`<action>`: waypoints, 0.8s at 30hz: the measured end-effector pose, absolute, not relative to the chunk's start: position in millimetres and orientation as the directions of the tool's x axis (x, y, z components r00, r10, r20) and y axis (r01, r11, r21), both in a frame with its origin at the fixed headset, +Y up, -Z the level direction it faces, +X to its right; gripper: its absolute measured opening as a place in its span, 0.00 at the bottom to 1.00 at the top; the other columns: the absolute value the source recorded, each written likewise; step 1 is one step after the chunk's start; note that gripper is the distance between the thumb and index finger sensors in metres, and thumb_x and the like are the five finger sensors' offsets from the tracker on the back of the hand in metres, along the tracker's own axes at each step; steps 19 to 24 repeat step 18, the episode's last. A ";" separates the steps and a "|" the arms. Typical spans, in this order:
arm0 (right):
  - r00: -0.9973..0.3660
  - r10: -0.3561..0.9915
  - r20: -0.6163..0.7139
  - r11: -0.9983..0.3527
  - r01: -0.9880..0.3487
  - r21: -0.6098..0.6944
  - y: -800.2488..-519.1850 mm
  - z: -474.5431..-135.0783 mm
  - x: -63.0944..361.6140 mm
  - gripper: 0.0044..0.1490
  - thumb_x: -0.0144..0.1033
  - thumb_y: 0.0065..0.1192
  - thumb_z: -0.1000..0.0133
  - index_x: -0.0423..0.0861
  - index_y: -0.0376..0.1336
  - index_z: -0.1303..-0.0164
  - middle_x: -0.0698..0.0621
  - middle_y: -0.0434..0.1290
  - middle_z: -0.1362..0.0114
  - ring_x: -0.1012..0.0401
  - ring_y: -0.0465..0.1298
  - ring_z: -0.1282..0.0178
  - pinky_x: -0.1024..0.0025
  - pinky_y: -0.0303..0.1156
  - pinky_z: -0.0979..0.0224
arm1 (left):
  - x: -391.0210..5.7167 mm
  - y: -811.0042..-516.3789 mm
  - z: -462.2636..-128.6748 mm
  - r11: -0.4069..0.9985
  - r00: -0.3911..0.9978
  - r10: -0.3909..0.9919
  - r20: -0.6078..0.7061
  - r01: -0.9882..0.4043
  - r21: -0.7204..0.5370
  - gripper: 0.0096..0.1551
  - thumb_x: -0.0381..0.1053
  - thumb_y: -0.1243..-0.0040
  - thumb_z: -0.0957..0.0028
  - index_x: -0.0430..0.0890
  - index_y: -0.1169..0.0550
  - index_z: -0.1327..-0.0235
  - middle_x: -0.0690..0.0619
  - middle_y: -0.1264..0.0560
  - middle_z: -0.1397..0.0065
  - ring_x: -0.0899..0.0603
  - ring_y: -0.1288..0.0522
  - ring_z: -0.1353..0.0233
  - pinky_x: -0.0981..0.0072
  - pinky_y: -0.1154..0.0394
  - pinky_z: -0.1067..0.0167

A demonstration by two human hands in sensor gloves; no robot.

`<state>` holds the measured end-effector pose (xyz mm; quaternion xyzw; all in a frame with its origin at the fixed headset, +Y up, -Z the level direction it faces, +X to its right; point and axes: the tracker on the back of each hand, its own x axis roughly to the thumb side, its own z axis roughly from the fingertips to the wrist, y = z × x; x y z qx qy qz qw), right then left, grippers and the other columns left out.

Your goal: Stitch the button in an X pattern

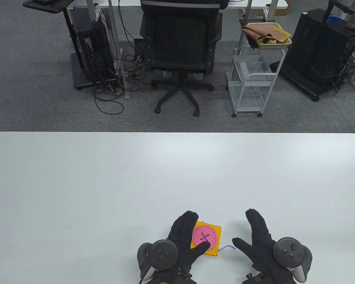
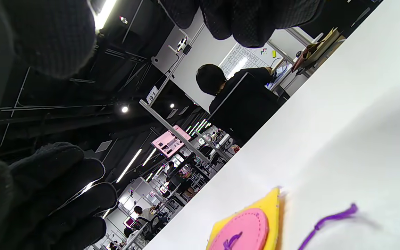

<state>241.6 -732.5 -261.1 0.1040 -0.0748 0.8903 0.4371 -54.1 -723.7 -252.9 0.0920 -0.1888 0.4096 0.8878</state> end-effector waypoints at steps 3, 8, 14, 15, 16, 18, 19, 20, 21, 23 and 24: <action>-0.596 0.763 0.250 -0.608 -0.793 -0.034 -734.0 -261.3 240.8 0.61 0.64 0.60 0.51 0.47 0.39 0.18 0.42 0.43 0.11 0.42 0.52 0.13 0.44 0.49 0.13 | -54.6 -724.9 -253.4 0.648 0.595 0.693 0.407 -0.762 0.011 0.51 0.65 0.35 0.53 0.49 0.42 0.20 0.48 0.41 0.17 0.33 0.38 0.20 0.39 0.41 0.28; -0.604 0.754 0.259 -0.618 -0.786 -0.035 -734.0 -260.4 239.3 0.60 0.64 0.60 0.51 0.47 0.40 0.18 0.42 0.43 0.11 0.42 0.52 0.13 0.44 0.49 0.13 | -56.3 -724.4 -253.9 0.615 0.570 0.722 0.391 -0.788 0.014 0.51 0.65 0.35 0.53 0.49 0.41 0.20 0.47 0.41 0.17 0.33 0.38 0.20 0.39 0.41 0.28; -0.612 0.745 0.267 -0.626 -0.779 -0.036 -734.8 -259.9 238.4 0.60 0.64 0.60 0.51 0.47 0.40 0.18 0.42 0.44 0.12 0.42 0.52 0.13 0.45 0.49 0.13 | -56.0 -724.7 -254.5 0.623 0.579 0.720 0.383 -0.782 0.012 0.50 0.65 0.35 0.53 0.49 0.41 0.20 0.47 0.40 0.17 0.33 0.38 0.20 0.39 0.41 0.28; -0.612 0.745 0.266 -0.626 -0.779 -0.037 -734.8 -259.8 238.4 0.60 0.64 0.60 0.51 0.47 0.40 0.18 0.42 0.44 0.12 0.42 0.52 0.13 0.45 0.49 0.13 | -55.9 -724.6 -254.5 0.623 0.579 0.719 0.384 -0.782 0.012 0.50 0.65 0.36 0.53 0.49 0.41 0.20 0.47 0.40 0.17 0.33 0.38 0.20 0.39 0.41 0.28; -0.612 0.745 0.266 -0.627 -0.778 -0.037 -734.6 -259.7 238.1 0.60 0.64 0.60 0.51 0.47 0.40 0.18 0.42 0.44 0.12 0.42 0.52 0.13 0.45 0.49 0.13 | -55.9 -724.8 -254.7 0.623 0.579 0.719 0.384 -0.782 0.013 0.50 0.65 0.35 0.53 0.49 0.41 0.20 0.47 0.40 0.17 0.33 0.38 0.20 0.39 0.40 0.28; -0.613 0.744 0.265 -0.628 -0.778 -0.039 -734.6 -259.5 238.0 0.60 0.64 0.60 0.51 0.47 0.40 0.18 0.42 0.44 0.12 0.42 0.52 0.13 0.45 0.49 0.13 | -56.1 -725.0 -254.9 0.622 0.579 0.720 0.383 -0.783 0.016 0.50 0.65 0.36 0.53 0.49 0.41 0.20 0.47 0.40 0.17 0.33 0.37 0.20 0.39 0.40 0.28; -0.613 0.744 0.265 -0.628 -0.778 -0.039 -734.6 -259.5 238.0 0.60 0.64 0.60 0.51 0.47 0.40 0.18 0.42 0.44 0.12 0.42 0.52 0.13 0.45 0.49 0.13 | -56.1 -725.0 -254.9 0.622 0.579 0.720 0.383 -0.783 0.016 0.50 0.65 0.36 0.53 0.49 0.41 0.20 0.47 0.40 0.17 0.33 0.37 0.20 0.39 0.40 0.28; -0.613 0.744 0.265 -0.628 -0.778 -0.039 -734.6 -259.5 238.0 0.60 0.64 0.60 0.51 0.47 0.40 0.18 0.42 0.44 0.12 0.42 0.52 0.13 0.45 0.49 0.13 | -56.1 -725.0 -254.9 0.622 0.579 0.720 0.383 -0.783 0.016 0.50 0.65 0.36 0.53 0.49 0.41 0.20 0.47 0.40 0.17 0.33 0.37 0.20 0.39 0.40 0.28; -0.613 0.744 0.265 -0.628 -0.778 -0.039 -734.6 -259.5 238.0 0.60 0.64 0.60 0.51 0.47 0.40 0.18 0.42 0.44 0.12 0.42 0.52 0.13 0.45 0.49 0.13 | -56.1 -725.0 -254.9 0.622 0.579 0.720 0.383 -0.783 0.016 0.50 0.65 0.36 0.53 0.49 0.41 0.20 0.47 0.40 0.17 0.33 0.37 0.20 0.39 0.40 0.28; -0.613 0.744 0.265 -0.628 -0.778 -0.039 -734.6 -259.5 238.0 0.60 0.64 0.60 0.51 0.47 0.40 0.18 0.42 0.44 0.12 0.42 0.52 0.13 0.45 0.49 0.13 | -56.1 -725.0 -254.9 0.622 0.579 0.720 0.383 -0.783 0.016 0.50 0.65 0.36 0.53 0.49 0.41 0.20 0.47 0.40 0.17 0.33 0.37 0.20 0.39 0.40 0.28; -0.613 0.744 0.265 -0.628 -0.778 -0.039 -734.6 -259.5 238.0 0.60 0.64 0.60 0.51 0.47 0.40 0.18 0.42 0.44 0.12 0.42 0.52 0.13 0.45 0.49 0.13 | -56.1 -725.0 -254.9 0.622 0.579 0.720 0.383 -0.783 0.016 0.50 0.65 0.36 0.53 0.49 0.41 0.20 0.47 0.40 0.17 0.33 0.37 0.20 0.39 0.40 0.28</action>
